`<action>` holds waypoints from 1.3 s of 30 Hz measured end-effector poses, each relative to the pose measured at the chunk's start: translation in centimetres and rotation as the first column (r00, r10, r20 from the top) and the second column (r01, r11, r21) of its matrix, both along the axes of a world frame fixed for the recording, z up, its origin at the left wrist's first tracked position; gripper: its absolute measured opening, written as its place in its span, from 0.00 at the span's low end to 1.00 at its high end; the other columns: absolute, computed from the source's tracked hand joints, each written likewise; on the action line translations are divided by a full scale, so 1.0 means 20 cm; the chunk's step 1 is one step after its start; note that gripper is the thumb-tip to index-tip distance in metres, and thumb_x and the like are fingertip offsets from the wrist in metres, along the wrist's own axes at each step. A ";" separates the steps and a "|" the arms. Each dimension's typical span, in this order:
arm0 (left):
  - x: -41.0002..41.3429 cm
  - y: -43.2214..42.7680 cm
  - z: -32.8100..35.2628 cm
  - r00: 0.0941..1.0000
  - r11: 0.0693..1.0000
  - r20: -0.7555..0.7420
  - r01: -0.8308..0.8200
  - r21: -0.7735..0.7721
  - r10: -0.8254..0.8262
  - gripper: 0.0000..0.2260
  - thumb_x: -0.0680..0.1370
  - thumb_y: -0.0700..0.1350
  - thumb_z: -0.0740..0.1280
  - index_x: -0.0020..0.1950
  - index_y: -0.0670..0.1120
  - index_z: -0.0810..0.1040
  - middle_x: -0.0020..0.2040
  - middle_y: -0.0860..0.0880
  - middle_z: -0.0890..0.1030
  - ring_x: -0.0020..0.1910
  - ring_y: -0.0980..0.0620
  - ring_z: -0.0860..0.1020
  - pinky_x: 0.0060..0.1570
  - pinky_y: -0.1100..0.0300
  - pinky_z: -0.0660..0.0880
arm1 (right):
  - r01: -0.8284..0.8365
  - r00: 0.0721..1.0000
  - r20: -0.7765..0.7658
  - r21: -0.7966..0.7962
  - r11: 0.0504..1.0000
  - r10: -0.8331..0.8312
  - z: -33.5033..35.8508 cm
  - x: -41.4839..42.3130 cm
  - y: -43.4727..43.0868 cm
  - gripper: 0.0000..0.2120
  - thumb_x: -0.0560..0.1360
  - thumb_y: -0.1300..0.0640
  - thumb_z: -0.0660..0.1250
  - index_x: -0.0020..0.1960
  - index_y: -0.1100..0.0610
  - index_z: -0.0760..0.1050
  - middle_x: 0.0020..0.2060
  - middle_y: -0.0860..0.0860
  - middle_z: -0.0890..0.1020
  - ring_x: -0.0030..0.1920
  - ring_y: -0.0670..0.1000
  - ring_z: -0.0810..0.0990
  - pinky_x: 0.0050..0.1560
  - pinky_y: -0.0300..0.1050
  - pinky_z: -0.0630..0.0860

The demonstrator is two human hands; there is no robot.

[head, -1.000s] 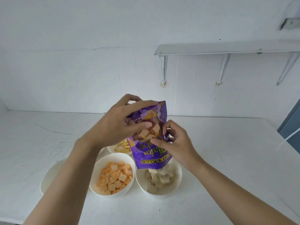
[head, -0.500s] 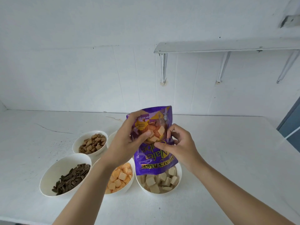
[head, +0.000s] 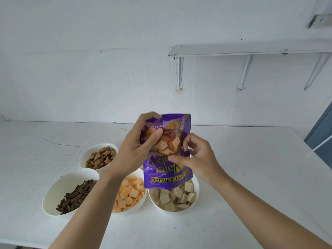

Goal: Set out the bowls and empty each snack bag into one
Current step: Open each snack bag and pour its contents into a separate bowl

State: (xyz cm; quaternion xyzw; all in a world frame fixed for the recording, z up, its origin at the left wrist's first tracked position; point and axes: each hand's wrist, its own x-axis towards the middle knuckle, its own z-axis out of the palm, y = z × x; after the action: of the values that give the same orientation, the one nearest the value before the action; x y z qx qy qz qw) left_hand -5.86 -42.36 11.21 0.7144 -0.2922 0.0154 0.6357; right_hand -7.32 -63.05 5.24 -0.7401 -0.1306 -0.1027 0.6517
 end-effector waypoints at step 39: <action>0.06 0.00 0.00 0.948 0.946 0.152 -0.300 0.127 0.280 0.11 0.78 0.41 0.74 0.57 0.54 0.82 0.39 0.52 0.87 0.38 0.56 0.85 0.35 0.58 0.82 | -0.012 0.993 0.122 0.078 0.997 0.002 0.06 0.07 0.00 0.14 0.72 0.66 0.77 0.38 0.55 0.73 0.35 0.47 0.80 0.40 0.49 0.81 0.41 0.50 0.81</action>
State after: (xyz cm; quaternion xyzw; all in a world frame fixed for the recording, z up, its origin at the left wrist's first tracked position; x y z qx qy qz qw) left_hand -4.75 -42.43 11.27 0.7922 -0.2255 0.1343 0.5509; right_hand -5.94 -63.06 6.41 -0.7056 -0.1686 -0.1504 0.6716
